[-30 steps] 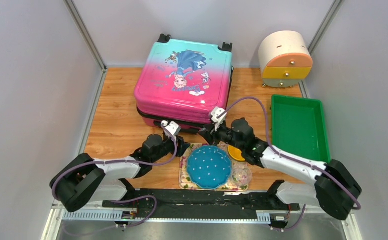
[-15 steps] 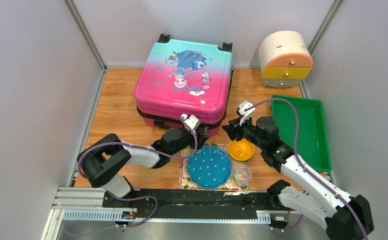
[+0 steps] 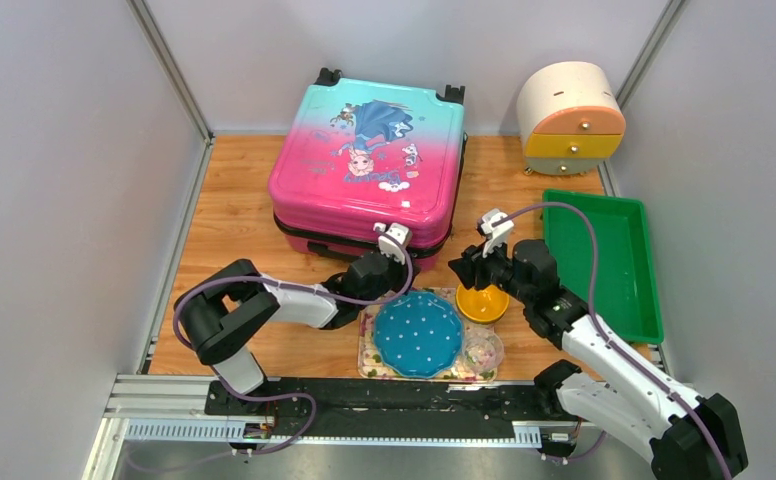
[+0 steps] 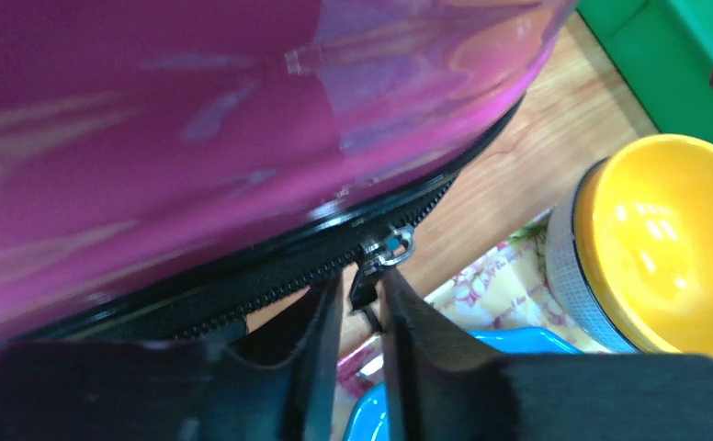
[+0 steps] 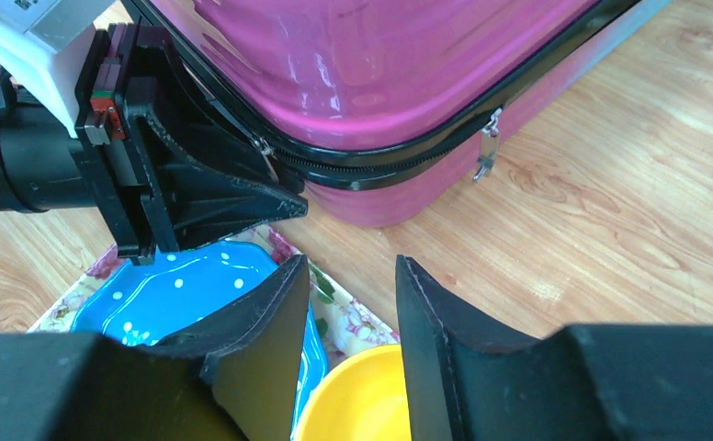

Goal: Open, take out, and arrange the luggage

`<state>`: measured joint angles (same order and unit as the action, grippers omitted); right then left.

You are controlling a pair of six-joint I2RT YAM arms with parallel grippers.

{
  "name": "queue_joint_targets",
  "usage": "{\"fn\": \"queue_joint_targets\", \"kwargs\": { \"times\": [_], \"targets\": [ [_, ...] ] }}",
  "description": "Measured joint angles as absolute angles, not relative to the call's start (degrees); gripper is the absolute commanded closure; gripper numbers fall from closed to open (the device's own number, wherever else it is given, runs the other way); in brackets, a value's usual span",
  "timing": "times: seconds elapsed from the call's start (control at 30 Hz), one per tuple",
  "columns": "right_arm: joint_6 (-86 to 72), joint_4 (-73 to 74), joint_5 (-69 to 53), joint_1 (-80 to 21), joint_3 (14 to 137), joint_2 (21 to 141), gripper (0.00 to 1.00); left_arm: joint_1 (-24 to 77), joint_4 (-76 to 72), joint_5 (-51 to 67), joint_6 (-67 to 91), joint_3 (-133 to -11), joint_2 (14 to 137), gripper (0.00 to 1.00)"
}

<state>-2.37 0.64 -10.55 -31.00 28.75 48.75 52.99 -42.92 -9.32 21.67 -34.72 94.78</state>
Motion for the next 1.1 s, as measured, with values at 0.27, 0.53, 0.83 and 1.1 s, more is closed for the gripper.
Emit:
{"fn": "queue_joint_targets", "kwargs": {
  "times": [0.27,0.53,0.83,1.1],
  "targets": [
    [-3.5,0.6,-10.4,-31.0,27.7,48.7,0.56,54.4,-36.5,-14.2,24.5,-37.5,94.7,1.0],
    [-3.2,0.6,-10.9,-31.0,28.0,47.2,0.57,52.9,-32.3,-16.6,25.3,-34.3,88.6,1.0],
    [0.7,0.1,-13.6,-30.9,34.5,49.6,0.55,49.2,-28.8,-12.5,26.0,-29.4,81.4,1.0],
    [7.9,-2.3,-14.3,-32.7,41.8,57.7,0.4,48.3,-27.6,-12.4,21.8,-26.9,78.0,1.0]
  ]
}}
